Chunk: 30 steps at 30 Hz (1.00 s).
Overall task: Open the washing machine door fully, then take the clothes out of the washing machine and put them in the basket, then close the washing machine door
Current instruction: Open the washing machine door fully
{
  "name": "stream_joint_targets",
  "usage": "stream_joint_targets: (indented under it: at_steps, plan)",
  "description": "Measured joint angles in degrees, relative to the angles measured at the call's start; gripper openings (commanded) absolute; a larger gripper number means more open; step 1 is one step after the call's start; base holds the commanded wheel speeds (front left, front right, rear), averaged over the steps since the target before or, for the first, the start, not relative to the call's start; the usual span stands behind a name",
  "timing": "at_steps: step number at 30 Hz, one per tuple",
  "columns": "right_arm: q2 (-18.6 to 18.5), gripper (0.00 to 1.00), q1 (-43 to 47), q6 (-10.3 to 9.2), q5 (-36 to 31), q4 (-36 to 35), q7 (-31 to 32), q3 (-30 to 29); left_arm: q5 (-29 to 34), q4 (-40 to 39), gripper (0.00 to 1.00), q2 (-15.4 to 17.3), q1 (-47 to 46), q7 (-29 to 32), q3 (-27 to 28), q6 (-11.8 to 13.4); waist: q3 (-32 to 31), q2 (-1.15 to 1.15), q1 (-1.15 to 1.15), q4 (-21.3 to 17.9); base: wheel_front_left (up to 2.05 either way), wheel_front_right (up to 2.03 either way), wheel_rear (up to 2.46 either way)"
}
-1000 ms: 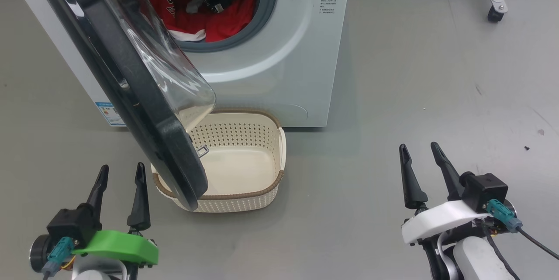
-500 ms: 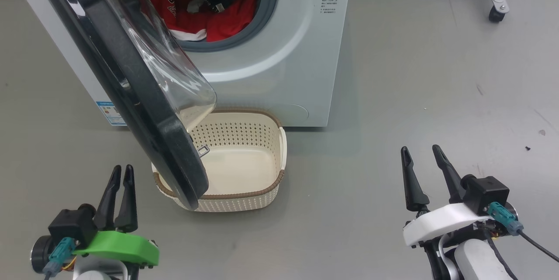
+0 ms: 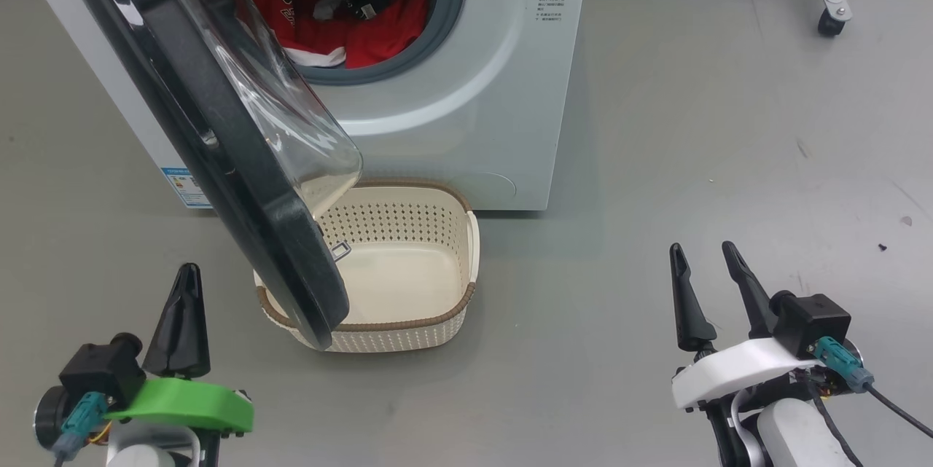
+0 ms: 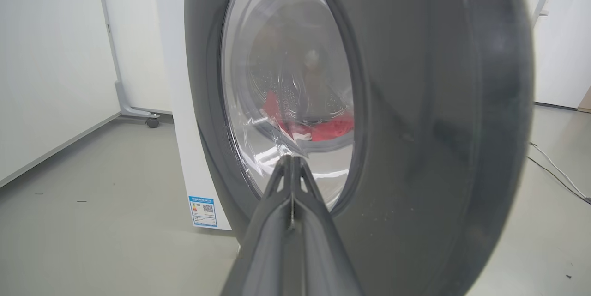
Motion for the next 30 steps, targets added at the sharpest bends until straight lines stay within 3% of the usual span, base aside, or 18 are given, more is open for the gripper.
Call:
stream_joint_targets:
  at_steps: [17, 30]
  plan:
    - [0.7, 1.00, 0.1, 0.87, -0.6, 1.0, 0.0, -1.3, 1.2, -14.3, 0.00, 1.2, -9.7, -0.3, 3.4, -0.2, -1.1, 0.00, 0.00, 0.2, 0.00, 0.00, 0.00]
    - [1.4, 1.00, 0.2, 1.57, -1.0, 1.6, 0.0, -2.1, 3.6, -18.4, 0.00, 4.7, -15.2, -0.2, -0.1, -0.3, -2.2, 0.00, 0.00, 0.3, 0.00, 0.00, 0.00]
